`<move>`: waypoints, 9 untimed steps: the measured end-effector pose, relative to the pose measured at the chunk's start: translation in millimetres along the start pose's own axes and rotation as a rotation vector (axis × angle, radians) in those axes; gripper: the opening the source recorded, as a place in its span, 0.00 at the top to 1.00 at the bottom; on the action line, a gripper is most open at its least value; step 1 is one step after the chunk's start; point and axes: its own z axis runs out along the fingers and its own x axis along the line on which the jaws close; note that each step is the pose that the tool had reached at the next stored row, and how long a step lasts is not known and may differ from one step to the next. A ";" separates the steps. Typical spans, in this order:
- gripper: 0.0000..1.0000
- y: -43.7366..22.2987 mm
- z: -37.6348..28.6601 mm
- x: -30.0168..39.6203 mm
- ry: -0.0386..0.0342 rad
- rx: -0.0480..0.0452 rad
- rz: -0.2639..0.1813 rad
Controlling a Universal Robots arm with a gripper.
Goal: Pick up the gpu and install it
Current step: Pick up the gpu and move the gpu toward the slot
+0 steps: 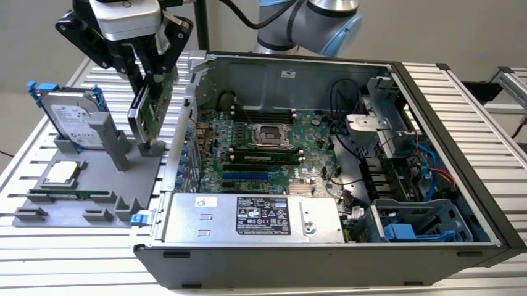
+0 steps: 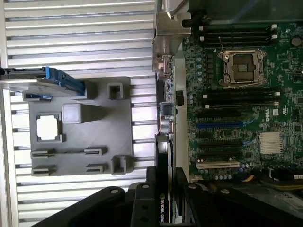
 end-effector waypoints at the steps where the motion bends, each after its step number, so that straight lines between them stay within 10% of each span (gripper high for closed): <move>1: 1.00 0.1 0.0 -1.3 0.0000 0.0000 0.000; 9: 1.00 1.0 0.4 -13.7 0.0000 -0.0001 0.000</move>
